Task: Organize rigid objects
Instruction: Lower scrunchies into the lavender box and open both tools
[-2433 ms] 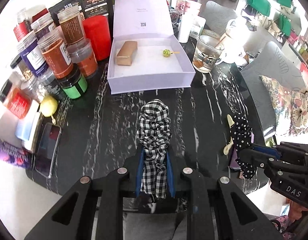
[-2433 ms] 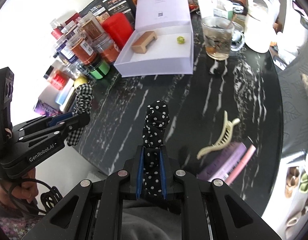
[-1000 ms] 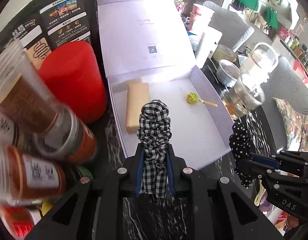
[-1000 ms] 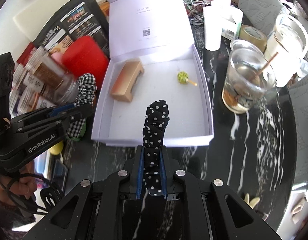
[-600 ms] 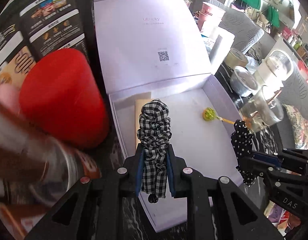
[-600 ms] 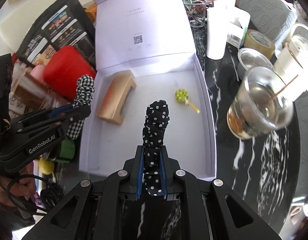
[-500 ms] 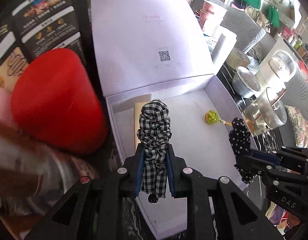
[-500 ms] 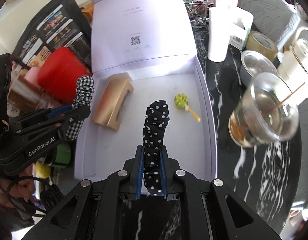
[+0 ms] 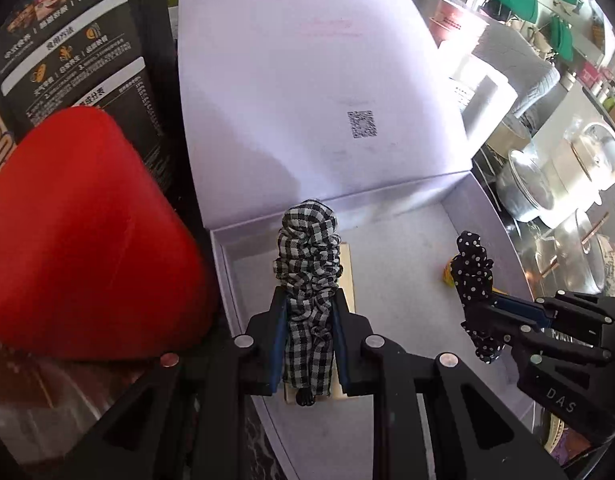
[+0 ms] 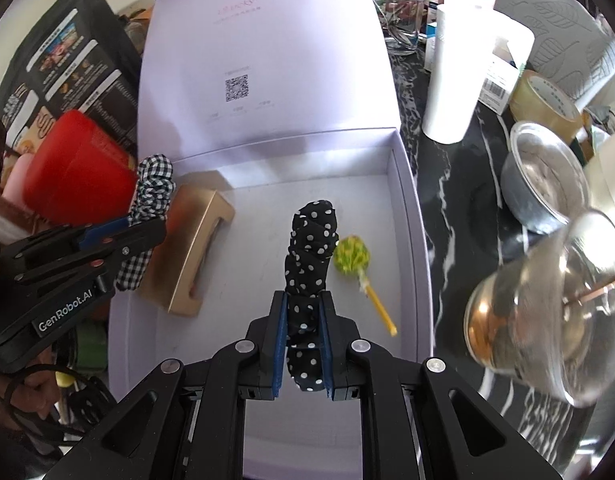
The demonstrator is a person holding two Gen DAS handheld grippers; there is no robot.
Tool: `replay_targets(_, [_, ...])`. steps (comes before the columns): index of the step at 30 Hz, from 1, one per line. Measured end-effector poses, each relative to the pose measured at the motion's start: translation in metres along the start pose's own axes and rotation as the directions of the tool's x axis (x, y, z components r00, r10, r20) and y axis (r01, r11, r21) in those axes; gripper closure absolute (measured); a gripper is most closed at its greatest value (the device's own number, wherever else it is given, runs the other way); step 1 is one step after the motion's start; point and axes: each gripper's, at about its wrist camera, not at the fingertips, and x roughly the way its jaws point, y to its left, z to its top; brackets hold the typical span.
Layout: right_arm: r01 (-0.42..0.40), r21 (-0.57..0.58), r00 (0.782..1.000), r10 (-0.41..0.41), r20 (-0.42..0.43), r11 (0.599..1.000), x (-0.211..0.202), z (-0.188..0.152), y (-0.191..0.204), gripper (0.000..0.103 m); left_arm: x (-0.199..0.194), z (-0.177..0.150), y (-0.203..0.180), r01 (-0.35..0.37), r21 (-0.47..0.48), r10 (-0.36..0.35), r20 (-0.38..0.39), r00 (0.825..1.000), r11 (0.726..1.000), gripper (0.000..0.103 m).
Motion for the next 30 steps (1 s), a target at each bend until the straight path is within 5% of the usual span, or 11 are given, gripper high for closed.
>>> replay_targets(11, [0.030, 0.012, 0.999, -0.030, -0.016, 0.999, 0.014, 0.006, 0.000, 0.085, 0.016, 0.004, 0.006, -0.022, -0.023, 0.021, -0.036, 0.999, 1.000, 0.083])
replay_targets(19, [0.039, 0.050, 0.999, -0.038, -0.005, 0.998, 0.000, -0.001, -0.005, 0.069, 0.014, 0.014, -0.007, -0.056, 0.010, 0.056, -0.064, 0.996, 0.998, 0.081])
replay_targets(22, [0.044, 0.059, 0.999, -0.045, 0.007, 0.997, -0.011, -0.004, -0.010, 0.069, 0.010, 0.016, -0.016, -0.082, 0.026, 0.083, -0.061, 0.995, 0.996, 0.070])
replay_targets(24, [0.046, 0.069, 0.999, -0.047, 0.016, 0.997, -0.017, -0.004, -0.012, 0.069, 0.006, 0.017, -0.020, -0.079, 0.020, 0.080, -0.064, 0.995, 0.997, 0.038])
replay_targets(25, [0.045, 0.075, 0.999, -0.047, 0.018, 0.996, -0.020, -0.004, -0.014, 0.069, 0.004, 0.018, -0.021, -0.078, 0.020, 0.079, -0.065, 0.995, 0.997, 0.031])
replay_targets(30, [0.050, 0.078, 0.998, -0.053, 0.037, 0.996, -0.039, -0.005, -0.016, 0.069, -0.017, 0.023, -0.032, -0.085, 0.040, 0.086, -0.025, 0.996, 0.996, 0.028])
